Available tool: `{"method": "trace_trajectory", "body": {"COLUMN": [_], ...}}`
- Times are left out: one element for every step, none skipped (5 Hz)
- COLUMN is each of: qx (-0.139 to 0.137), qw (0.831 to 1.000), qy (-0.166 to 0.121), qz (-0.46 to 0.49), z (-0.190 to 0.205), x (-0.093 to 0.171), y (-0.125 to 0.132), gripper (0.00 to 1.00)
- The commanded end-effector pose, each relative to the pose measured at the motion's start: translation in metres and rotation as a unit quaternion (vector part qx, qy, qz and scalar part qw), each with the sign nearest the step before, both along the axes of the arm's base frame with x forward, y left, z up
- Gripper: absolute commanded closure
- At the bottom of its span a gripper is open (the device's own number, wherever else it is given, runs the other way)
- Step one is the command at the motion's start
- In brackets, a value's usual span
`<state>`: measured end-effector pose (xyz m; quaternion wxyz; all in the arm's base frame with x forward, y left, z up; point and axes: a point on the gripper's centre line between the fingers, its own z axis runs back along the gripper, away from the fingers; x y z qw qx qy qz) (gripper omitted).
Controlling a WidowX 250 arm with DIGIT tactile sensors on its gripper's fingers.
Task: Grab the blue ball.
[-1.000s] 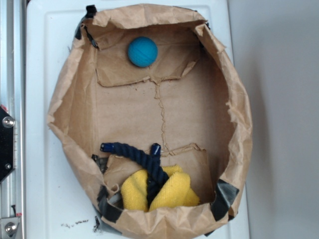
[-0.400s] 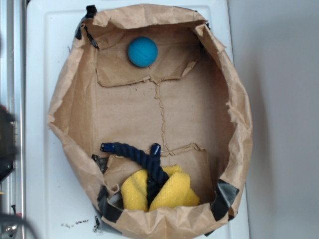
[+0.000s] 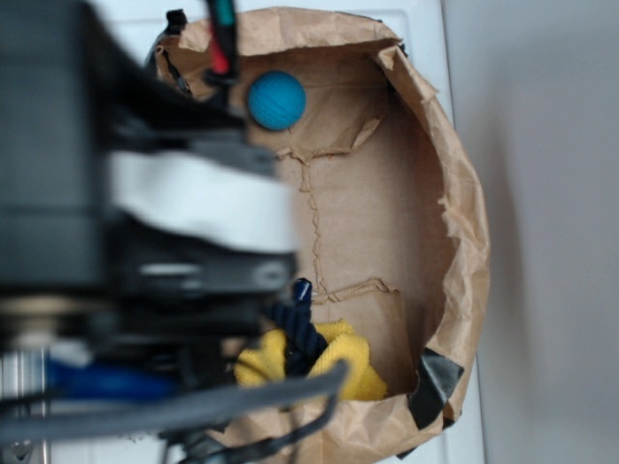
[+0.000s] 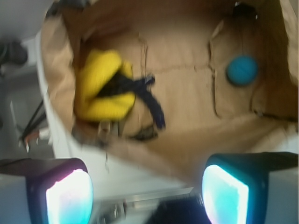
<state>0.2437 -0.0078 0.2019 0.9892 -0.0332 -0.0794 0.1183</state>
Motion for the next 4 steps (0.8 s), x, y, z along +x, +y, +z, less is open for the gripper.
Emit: {"method": "trace_trajectory", "body": {"qx": [0.045,0.084,0.084,0.084], "qw": [0.940,0.936,0.936,0.936], "qy": [-0.234,-0.182,-0.182,-0.182], "qz": [0.245,0.289,0.289,0.289], "z": [-0.003,-0.033,-0.033,-0.033], "x": [0.026,0.047,0.047,0.047], "y": [0.038,0.050,0.050,0.050], "gripper": [0.00,0.00,0.00,0.00]}}
